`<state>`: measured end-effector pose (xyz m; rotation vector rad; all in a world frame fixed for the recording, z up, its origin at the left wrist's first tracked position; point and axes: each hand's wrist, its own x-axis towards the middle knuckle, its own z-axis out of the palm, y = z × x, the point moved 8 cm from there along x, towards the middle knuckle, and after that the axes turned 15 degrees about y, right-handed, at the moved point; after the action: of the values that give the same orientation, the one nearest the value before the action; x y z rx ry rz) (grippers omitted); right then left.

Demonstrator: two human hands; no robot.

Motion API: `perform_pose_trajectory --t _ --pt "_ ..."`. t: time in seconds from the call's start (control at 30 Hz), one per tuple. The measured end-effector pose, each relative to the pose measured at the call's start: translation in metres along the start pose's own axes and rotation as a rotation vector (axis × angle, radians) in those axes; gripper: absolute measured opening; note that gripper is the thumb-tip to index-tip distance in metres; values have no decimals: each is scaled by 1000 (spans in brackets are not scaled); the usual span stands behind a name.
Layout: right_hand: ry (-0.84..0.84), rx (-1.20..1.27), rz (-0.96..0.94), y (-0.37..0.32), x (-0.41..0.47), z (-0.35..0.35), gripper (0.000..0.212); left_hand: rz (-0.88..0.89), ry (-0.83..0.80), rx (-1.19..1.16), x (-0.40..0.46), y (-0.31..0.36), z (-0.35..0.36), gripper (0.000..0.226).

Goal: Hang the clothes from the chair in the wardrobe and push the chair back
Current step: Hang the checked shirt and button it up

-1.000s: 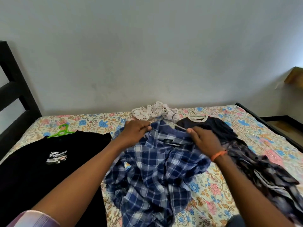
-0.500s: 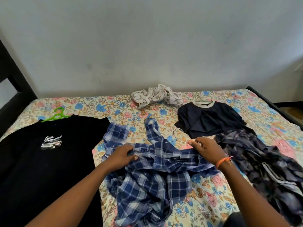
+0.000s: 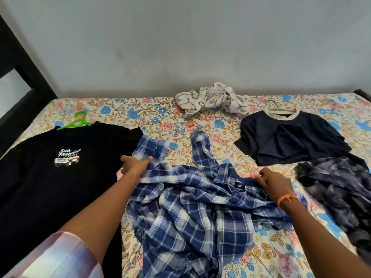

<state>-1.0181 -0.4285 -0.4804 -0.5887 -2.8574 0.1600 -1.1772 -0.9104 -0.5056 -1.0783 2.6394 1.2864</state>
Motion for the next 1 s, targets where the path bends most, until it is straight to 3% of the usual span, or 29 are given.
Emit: perform_pose_trajectory --t 0.07,0.17,0.27,0.33,0.4,0.43,0.47,0.5,0.57,0.63,0.73,0.8,0.9,1.0 --pt "-12 -60 22 2 -3 12 30 -9 -21 -95 9 2 11 70" --pt "-38 11 125 12 -9 23 30 155 -93 -155 -12 25 17 28" --pt "-38 -35 190 12 -11 16 36 166 -354 -377 -71 44 16 8" --pt "161 -14 235 -2 -13 -12 41 158 -561 -423 -116 43 7 7" --pt "439 231 242 -37 -28 -57 34 111 -786 -425 -156 26 -2 17" --pt "491 454 262 -59 -41 -77 29 92 -881 -401 -173 14 -5 24" --pt "415 722 341 -79 -53 -78 30 102 -952 -349 -189 3 -8 31" --pt "220 966 452 -104 -68 -72 40 114 -1002 -308 -202 -8 -8 38" --pt "-313 1268 580 -157 -108 -43 59 49 -1057 -293 -219 -28 -7 51" --pt "-571 1518 608 -188 -145 -26 56 -14 -1065 -242 -228 -48 -4 51" --pt "-426 1720 894 -175 -166 -9 79 301 -1124 65 -237 -57 -2 39" --pt "-286 1679 928 -163 -173 -12 73 422 -1163 274 -243 -70 -5 28" --pt "-238 1681 948 -157 -181 -21 42 358 -1143 219 -245 -74 -15 13" --pt "-251 1701 927 -161 -184 -37 35 206 -1029 -50 -240 -68 -27 42"
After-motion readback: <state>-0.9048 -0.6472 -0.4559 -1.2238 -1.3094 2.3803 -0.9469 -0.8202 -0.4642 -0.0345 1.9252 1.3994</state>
